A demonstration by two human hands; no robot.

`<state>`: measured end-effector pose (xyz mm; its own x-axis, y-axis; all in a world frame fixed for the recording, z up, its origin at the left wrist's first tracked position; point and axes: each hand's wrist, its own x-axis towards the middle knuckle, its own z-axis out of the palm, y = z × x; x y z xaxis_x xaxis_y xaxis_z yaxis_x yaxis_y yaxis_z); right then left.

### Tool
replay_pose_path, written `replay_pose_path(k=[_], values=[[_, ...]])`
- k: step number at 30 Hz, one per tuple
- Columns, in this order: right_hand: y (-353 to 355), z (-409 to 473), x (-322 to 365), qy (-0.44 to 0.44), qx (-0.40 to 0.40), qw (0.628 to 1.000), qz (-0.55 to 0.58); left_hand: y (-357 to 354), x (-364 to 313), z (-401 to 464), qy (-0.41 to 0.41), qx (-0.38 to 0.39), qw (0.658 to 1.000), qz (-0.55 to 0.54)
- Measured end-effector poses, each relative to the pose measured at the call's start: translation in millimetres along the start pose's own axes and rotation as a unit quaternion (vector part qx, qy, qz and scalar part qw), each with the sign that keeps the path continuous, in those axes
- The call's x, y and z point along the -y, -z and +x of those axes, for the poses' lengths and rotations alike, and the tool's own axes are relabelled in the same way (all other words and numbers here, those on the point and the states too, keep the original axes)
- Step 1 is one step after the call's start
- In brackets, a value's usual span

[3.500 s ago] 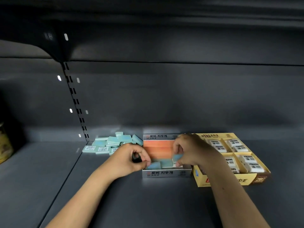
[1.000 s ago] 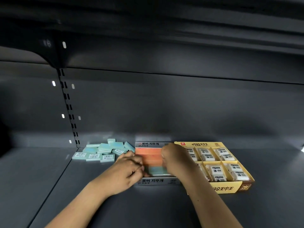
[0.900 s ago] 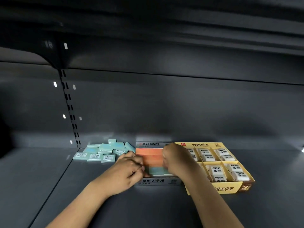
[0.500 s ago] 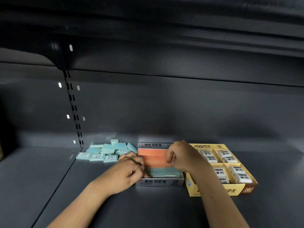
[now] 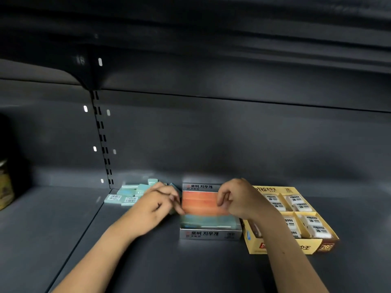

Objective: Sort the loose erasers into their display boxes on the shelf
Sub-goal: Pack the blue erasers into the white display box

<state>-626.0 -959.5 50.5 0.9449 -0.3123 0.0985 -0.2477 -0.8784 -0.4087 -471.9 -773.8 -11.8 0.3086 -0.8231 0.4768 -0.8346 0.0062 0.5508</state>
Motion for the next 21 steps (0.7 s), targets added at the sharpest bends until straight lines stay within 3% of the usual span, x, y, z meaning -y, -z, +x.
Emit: replay_pose_path(k=[5, 9, 12, 17, 21], values=[[-0.2, 9.9, 14.0, 0.051, -0.062, 0.996, 0.038, 31.6, 27.1, -4.9, 0.117, -0.132, 0.982, 0.07], [-2.5, 19.7, 31.9, 0.058, -0.046, 0.997, 0.038, 51.2, 39.8, -11.2, 0.212, -0.208, 0.945, 0.14], [-12.8, 29.3, 47.4, 0.062, -0.035, 0.997, 0.014, 54.4, 46.4, -15.5, 0.249, -0.2, 0.932, 0.17], [-45.1, 50.0, 75.9, 0.085, -0.029, 0.982, -0.165, 38.6, 53.0, -15.2, 0.24, -0.096, 0.935, 0.244], [-71.6, 61.5, 87.9, 0.071, -0.004, 0.965, -0.253, 34.3, 53.5, -15.7, 0.236, -0.106, 0.93, 0.263]])
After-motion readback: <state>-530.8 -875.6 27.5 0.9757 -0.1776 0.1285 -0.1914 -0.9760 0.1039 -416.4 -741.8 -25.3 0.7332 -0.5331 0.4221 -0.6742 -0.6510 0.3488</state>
